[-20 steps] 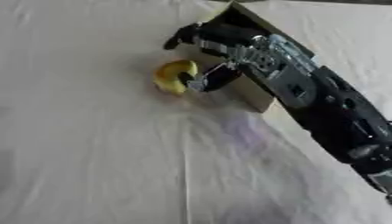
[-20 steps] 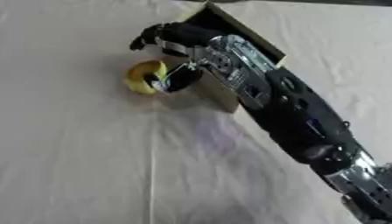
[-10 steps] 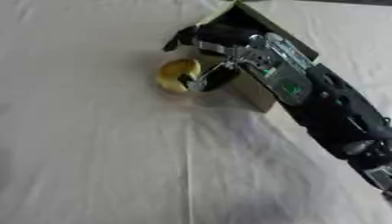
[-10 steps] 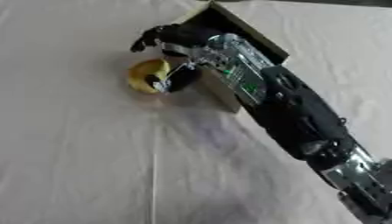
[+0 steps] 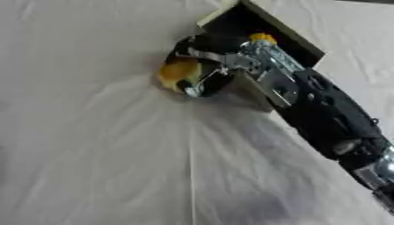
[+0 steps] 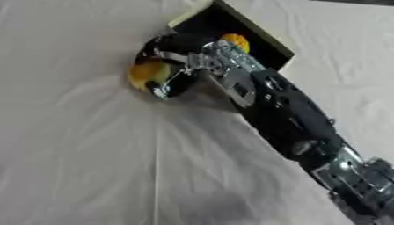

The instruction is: Pick up objects on the table and place them in the box.

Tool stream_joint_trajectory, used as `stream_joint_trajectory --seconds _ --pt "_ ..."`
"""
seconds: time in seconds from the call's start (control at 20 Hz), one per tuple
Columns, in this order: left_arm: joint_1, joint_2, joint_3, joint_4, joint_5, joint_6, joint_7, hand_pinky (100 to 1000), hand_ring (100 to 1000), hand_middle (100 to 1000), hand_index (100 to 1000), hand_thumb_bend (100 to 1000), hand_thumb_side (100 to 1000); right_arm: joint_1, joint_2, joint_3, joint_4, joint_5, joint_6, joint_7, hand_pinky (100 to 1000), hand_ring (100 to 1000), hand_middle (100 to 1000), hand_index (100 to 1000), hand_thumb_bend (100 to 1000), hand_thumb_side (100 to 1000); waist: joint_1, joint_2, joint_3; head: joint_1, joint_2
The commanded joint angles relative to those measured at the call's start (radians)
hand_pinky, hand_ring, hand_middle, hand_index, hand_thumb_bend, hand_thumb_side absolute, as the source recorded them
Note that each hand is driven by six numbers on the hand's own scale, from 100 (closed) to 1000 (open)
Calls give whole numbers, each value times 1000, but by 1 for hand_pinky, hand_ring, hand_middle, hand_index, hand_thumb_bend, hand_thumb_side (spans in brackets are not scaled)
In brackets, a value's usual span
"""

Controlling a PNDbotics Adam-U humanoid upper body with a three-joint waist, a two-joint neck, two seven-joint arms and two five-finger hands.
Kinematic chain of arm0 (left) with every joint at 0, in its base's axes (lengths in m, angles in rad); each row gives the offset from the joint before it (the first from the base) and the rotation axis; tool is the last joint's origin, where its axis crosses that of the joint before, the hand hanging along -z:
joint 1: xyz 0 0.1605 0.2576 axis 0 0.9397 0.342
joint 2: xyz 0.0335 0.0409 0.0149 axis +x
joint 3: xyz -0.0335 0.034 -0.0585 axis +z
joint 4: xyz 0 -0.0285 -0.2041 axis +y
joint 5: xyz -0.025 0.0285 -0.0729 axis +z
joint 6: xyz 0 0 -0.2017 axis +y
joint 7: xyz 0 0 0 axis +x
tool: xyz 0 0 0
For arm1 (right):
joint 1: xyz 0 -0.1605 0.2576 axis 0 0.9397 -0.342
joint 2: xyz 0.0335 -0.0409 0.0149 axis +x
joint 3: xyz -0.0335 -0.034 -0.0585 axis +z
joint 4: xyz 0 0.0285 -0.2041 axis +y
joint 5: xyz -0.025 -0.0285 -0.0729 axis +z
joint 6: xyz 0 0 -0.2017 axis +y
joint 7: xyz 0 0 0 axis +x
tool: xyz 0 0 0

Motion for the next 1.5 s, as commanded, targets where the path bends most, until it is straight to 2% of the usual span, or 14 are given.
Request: stream_joint_trajectory --seconds 0.05,0.2,0.25,0.35,0.65,0.85,1.1,1.5 --pt "-12 6 0 -16 4 2 -4 898 822 817 894 100 652 -17 -8 -9 10 16 16 -50 855 802 613 711 100 100 8 -16 1 -2 -13" --pt "-10 7 0 -16 3 3 -4 898 822 817 894 100 652 -12 -18 -5 -25 -9 34 -90 846 775 562 658 100 100 8 -17 -2 2 -11" --pt "-10 7 1 -16 3 3 -4 898 822 818 895 100 652 -11 -24 -6 -46 -22 42 -103 837 752 516 608 100 100 8 -18 -4 3 -10" --pt "-10 7 1 -16 3 4 -4 898 822 818 895 100 651 -8 -36 -10 -90 -50 63 -127 835 743 499 590 100 100 9 -19 -6 6 -9" --pt "-7 9 2 -16 3 4 -4 899 822 818 895 100 649 4 -88 -43 -272 -173 139 -134 837 742 496 589 100 100 12 -24 -17 17 -9" --pt "-7 11 2 -16 4 3 -4 898 822 818 895 100 650 2 -135 -97 -370 -227 212 -134 835 741 499 593 100 100 15 -27 -22 21 -8" --pt "-4 12 3 -16 4 4 -3 899 822 818 895 100 650 24 -208 -169 -349 -222 275 -175 835 743 507 602 100 100 16 -30 -29 28 -6" --pt "-4 12 3 -16 2 4 -6 899 823 819 895 100 649 86 -290 -206 -284 -228 267 -207 833 745 511 606 100 100 20 -27 -34 33 -8"
